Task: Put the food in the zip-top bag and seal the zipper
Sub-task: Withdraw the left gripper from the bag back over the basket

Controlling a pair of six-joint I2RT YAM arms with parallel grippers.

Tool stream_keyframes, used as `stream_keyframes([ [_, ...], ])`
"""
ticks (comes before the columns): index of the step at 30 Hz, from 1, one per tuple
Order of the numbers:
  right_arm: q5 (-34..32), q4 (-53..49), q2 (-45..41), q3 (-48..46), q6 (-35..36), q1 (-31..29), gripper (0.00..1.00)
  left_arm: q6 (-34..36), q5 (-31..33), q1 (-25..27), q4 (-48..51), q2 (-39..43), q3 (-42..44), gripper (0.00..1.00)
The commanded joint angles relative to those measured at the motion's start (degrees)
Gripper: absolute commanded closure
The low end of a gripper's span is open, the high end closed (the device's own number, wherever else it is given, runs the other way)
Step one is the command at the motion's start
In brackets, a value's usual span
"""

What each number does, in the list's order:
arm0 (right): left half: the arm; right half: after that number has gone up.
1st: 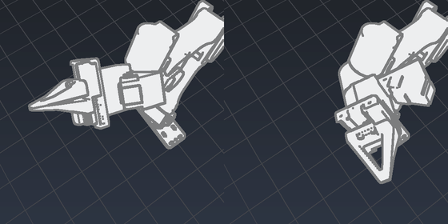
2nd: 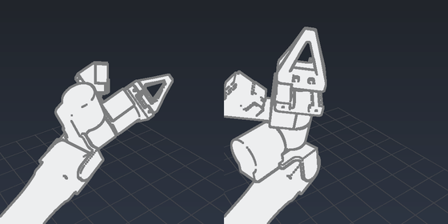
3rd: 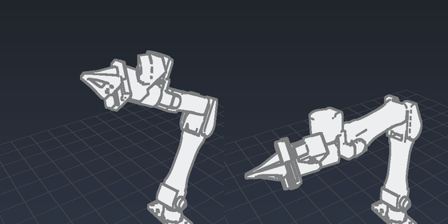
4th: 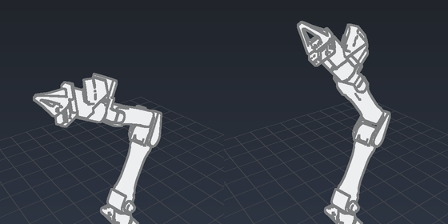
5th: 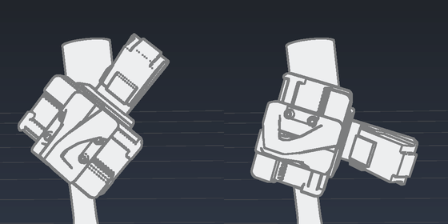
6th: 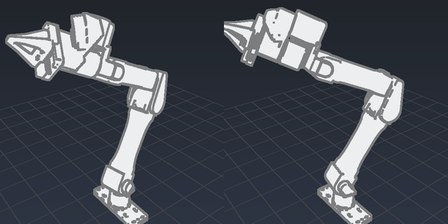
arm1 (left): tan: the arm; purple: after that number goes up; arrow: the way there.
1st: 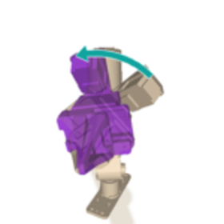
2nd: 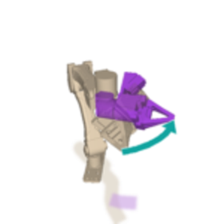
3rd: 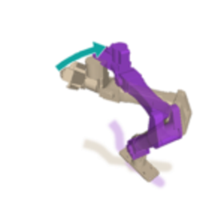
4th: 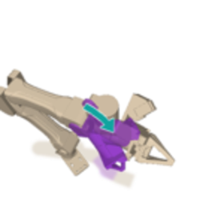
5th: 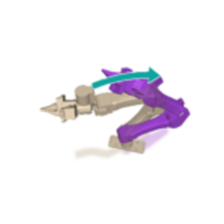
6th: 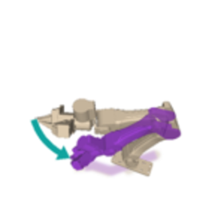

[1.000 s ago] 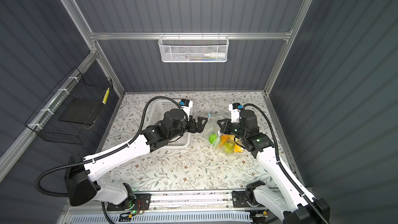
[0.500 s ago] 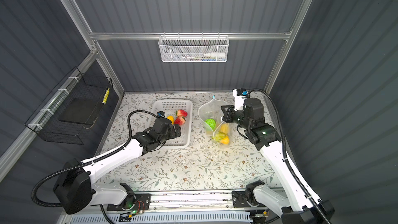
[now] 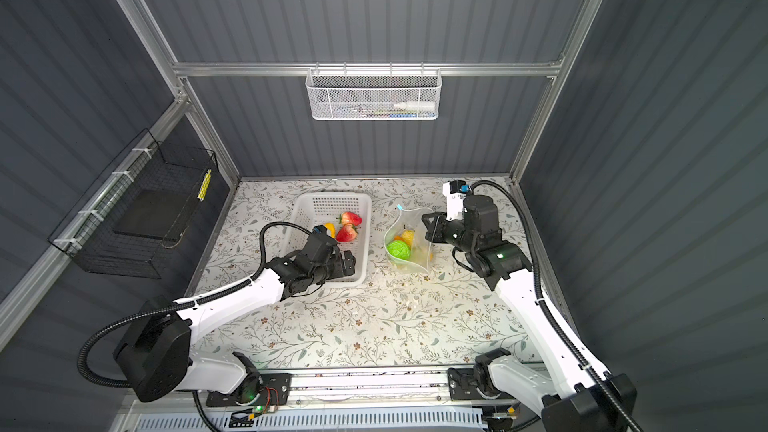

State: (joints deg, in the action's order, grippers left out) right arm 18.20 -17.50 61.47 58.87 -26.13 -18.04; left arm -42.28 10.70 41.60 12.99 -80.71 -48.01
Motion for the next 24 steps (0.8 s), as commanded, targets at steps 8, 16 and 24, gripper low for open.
stream_keyframes([
  [8, 3.6, 4.2, 1.4, -2.7, -2.7, -0.2, 1.00, -6.2, -6.5, 0.4, 1.0, 3.1, 5.6, 0.00],
  [16, 3.9, 4.3, 2.3, -2.1, -2.7, -0.2, 1.00, -2.4, 2.3, 0.1, 4.6, 8.9, 3.0, 0.00],
  [24, 3.7, 4.1, 1.8, -2.6, -2.8, -0.2, 1.00, 7.4, 9.2, -4.8, 5.6, 2.3, -7.1, 0.01],
])
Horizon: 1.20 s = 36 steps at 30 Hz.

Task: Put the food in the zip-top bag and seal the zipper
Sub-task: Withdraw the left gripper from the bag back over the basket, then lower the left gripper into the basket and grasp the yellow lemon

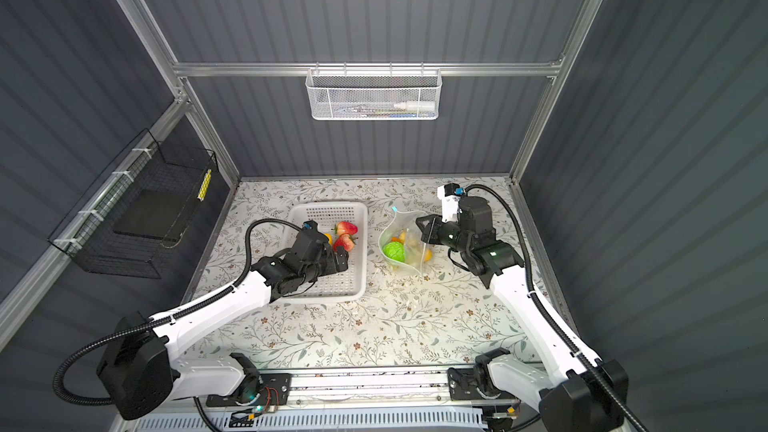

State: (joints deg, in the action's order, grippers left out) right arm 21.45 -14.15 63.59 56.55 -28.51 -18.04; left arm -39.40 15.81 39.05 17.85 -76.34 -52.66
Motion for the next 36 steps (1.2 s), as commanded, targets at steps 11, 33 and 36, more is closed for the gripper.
stream_keyframes([
  [11, -0.6, -1.0, -1.1, -1.3, 0.4, -0.2, 1.00, 8.3, 8.1, -11.2, -2.2, -13.6, -9.6, 0.00],
  [33, -0.6, -0.9, -0.7, -3.4, 0.8, -0.1, 1.00, 5.9, -4.1, -14.8, -6.5, -26.7, -14.5, 0.09],
  [36, -0.6, -0.9, -0.6, -3.4, 0.7, -0.2, 1.00, 5.6, -3.9, -14.9, -7.0, -27.7, -13.9, 0.10],
])
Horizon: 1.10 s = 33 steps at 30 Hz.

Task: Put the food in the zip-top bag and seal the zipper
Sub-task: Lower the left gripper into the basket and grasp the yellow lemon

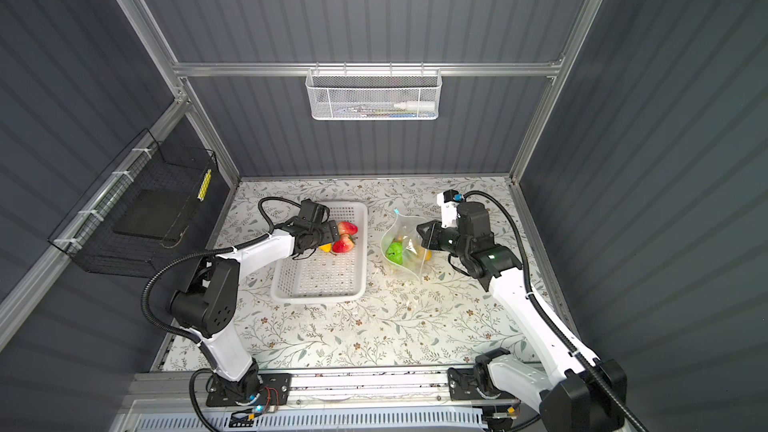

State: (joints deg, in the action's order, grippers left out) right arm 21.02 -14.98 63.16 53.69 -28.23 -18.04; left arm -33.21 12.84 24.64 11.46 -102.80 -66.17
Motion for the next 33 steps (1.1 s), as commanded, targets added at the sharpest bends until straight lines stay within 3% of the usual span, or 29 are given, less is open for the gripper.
stream_keyframes([
  [1, -0.2, -0.1, -0.1, -0.6, 0.6, -0.1, 1.00, -0.6, -0.8, -0.5, -0.7, -1.7, -0.5, 0.11],
  [15, -0.2, -0.1, -0.4, -0.7, 0.2, -0.2, 1.00, -0.4, -1.4, -1.4, -2.1, -5.3, -0.5, 0.28],
  [26, -0.8, -0.6, -1.1, -0.7, 0.2, -0.2, 1.00, 0.8, -1.7, -1.6, -2.5, -4.8, 0.0, 0.52],
  [33, -1.1, -0.7, -1.5, -0.8, 0.0, -0.1, 1.00, 2.4, -3.7, -1.6, -2.0, 2.1, 1.3, 0.52],
])
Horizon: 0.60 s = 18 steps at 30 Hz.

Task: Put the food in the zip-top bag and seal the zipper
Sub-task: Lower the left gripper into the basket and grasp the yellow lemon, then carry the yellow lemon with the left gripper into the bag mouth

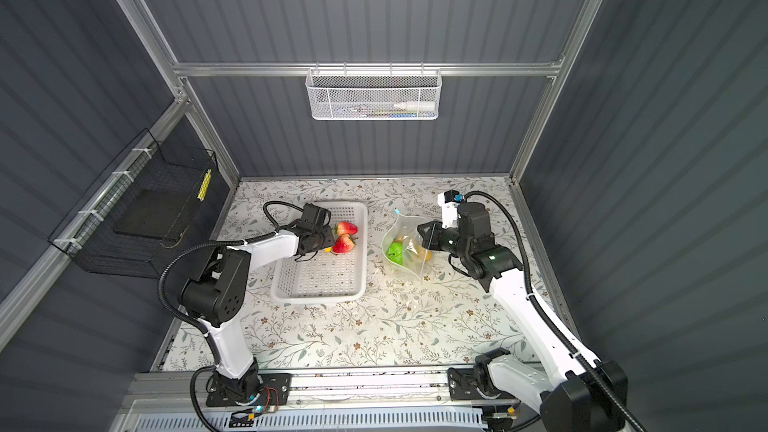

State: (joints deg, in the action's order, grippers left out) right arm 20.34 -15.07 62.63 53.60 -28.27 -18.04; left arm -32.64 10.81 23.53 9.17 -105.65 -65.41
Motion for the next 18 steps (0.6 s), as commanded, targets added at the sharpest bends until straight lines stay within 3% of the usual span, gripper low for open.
stream_keyframes([
  [1, -0.4, -0.3, -1.0, -0.7, -0.1, -0.2, 1.00, 2.0, -2.6, -0.4, 0.5, 6.3, 0.7, 0.51],
  [9, -0.3, 1.1, -0.9, -1.5, -1.2, -0.2, 1.00, 1.6, -11.1, 1.2, -0.8, 18.3, 2.1, 0.49],
  [18, 1.0, 2.5, -0.2, -1.6, -2.5, -0.2, 1.00, 3.1, -15.2, 12.3, -7.0, 25.9, -1.4, 0.47],
])
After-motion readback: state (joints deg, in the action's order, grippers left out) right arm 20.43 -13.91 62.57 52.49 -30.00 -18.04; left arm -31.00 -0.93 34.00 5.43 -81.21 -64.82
